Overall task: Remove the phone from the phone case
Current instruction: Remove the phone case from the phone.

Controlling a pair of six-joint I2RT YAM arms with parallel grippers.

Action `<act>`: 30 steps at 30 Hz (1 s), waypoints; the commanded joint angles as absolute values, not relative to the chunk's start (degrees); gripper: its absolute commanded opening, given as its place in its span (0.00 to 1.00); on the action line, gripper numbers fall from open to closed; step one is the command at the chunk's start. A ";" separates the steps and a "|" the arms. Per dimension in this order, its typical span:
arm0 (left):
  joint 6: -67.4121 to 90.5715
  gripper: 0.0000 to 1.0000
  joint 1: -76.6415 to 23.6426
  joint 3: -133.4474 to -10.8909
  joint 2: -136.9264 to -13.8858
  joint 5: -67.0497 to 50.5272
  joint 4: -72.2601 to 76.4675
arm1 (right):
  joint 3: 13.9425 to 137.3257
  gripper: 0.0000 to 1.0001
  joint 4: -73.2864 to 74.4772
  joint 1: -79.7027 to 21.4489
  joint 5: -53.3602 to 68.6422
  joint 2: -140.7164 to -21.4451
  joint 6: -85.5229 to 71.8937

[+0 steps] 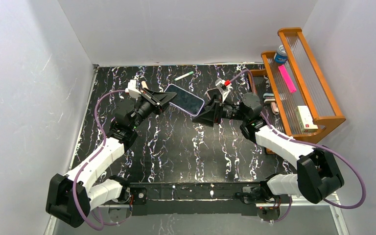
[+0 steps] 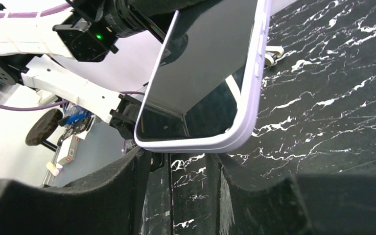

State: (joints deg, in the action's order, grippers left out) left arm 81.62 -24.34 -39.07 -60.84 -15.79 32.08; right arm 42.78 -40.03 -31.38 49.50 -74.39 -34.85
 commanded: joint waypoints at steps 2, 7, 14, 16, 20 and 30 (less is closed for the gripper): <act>81.78 0.00 -24.43 -41.84 -60.47 -17.87 37.72 | 40.79 0.53 -54.56 -30.68 47.79 -72.07 -44.38; 82.48 0.00 -24.43 -41.99 -60.12 -17.93 37.97 | 40.19 0.53 -59.99 -30.00 47.37 -72.50 -48.79; 82.71 0.00 -24.43 -42.70 -60.46 -19.23 38.06 | 40.53 0.44 -62.51 -29.62 46.30 -73.56 -51.14; 82.75 0.00 -24.43 -42.67 -60.51 -19.61 37.97 | 40.65 0.39 -63.57 -29.58 46.27 -74.18 -51.94; 82.97 0.00 -24.43 -42.59 -60.23 -20.19 37.97 | 40.73 0.30 -64.81 -29.57 45.46 -75.06 -52.77; 85.12 0.00 -25.03 -42.86 -60.77 -23.01 37.79 | 44.85 0.15 -59.26 -29.62 46.42 -77.45 -44.21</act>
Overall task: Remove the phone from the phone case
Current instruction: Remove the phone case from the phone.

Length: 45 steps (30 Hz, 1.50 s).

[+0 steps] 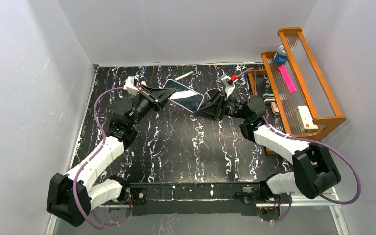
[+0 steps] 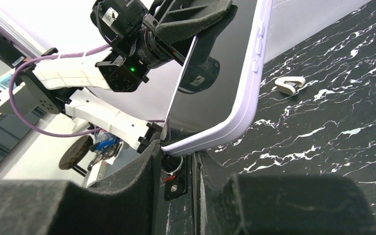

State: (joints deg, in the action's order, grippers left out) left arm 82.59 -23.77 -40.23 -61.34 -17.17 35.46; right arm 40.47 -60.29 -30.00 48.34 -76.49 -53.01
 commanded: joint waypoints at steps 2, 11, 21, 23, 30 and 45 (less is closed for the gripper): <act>85.61 0.00 -25.13 -43.25 -61.03 -23.56 37.79 | 46.83 0.12 -55.08 -29.58 47.20 -77.81 -39.66; 85.52 0.00 -25.99 -44.03 -62.22 -25.09 37.79 | 54.29 0.01 -46.85 -29.66 48.08 -81.79 -30.25; 84.68 0.00 -26.94 -45.40 -62.99 -25.68 38.39 | 58.33 0.01 -37.79 -32.09 43.52 -84.25 -20.83; 84.89 0.00 -27.11 -45.83 -63.31 -25.91 39.10 | 59.04 0.01 -35.27 -32.71 41.79 -84.49 -18.08; 83.68 0.00 -27.42 -46.16 -63.53 -25.62 42.94 | 60.29 0.01 -31.52 -33.38 34.77 -85.69 -19.61; 61.27 0.00 -15.91 -46.80 -63.61 -33.16 33.81 | 50.54 0.66 -28.54 -27.62 44.83 -75.75 -24.90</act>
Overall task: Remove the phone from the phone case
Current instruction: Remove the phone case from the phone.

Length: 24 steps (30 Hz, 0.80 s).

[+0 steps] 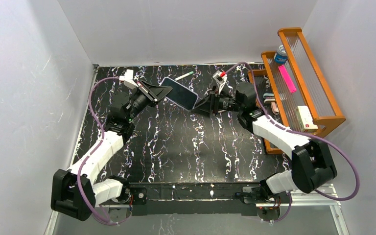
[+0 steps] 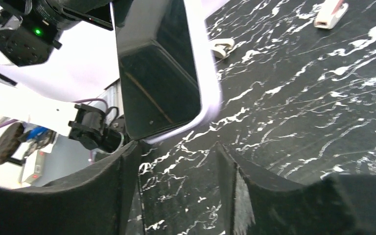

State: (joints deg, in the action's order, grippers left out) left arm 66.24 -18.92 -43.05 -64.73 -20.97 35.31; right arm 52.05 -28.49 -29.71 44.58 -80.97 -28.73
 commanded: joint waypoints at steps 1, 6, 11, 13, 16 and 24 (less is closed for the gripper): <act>59.46 0.00 -15.25 -47.82 -63.89 -34.35 32.53 | 50.43 0.68 -26.69 -27.55 46.87 -74.07 -21.86; 48.49 0.00 -14.64 -53.64 -65.22 -40.40 21.94 | 51.15 0.71 -13.66 -27.51 47.01 -67.43 -7.43; 41.46 0.00 -14.66 -57.96 -66.71 -48.97 16.41 | 51.52 0.74 -9.45 -27.52 48.97 -65.00 2.33; 40.47 0.00 -14.63 -59.14 -67.16 -52.00 15.51 | 53.41 0.81 -7.09 -27.51 51.56 -65.99 5.43; 39.82 0.00 -14.68 -59.97 -67.61 -56.50 15.24 | 56.07 0.97 -4.62 -27.70 55.71 -68.30 7.86; 39.14 0.00 -14.61 -61.68 -67.81 -62.47 14.85 | 60.08 0.85 -0.09 -29.32 61.70 -72.39 14.42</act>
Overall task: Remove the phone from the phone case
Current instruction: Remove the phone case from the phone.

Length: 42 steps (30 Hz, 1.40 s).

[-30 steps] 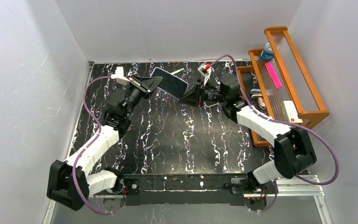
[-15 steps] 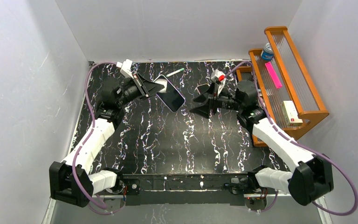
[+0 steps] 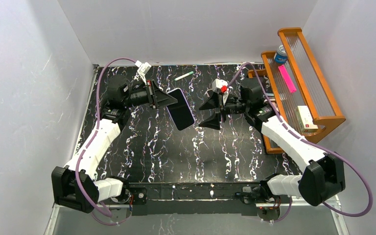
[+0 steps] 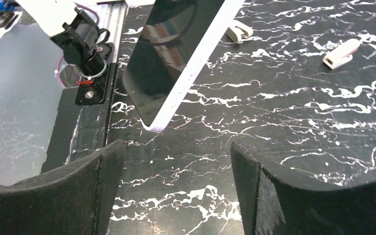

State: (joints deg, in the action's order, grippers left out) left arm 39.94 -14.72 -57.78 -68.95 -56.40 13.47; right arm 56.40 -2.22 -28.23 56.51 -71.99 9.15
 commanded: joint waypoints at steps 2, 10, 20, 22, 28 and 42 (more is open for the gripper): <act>39.25 0.00 -14.64 -61.92 -67.92 -63.22 14.85 | 60.39 0.77 -0.09 -29.77 63.37 -73.15 14.75; 39.36 0.00 -14.76 -61.84 -67.68 -65.02 14.85 | 62.41 0.56 1.83 -31.55 67.47 -75.53 15.06; 38.94 0.00 -14.80 -61.98 -67.83 -66.02 14.46 | 65.10 0.47 5.73 -33.36 68.89 -78.08 17.35; 38.85 0.00 -14.81 -62.28 -67.92 -66.28 14.33 | 65.38 0.46 6.16 -33.50 68.93 -78.16 17.65; 38.76 0.00 -14.80 -62.53 -68.10 -66.61 14.15 | 66.12 0.36 7.99 -33.49 68.89 -78.81 19.56; 41.98 0.00 -17.02 -62.50 -69.96 -68.91 13.97 | 68.55 0.01 11.34 -35.38 64.28 -80.23 31.89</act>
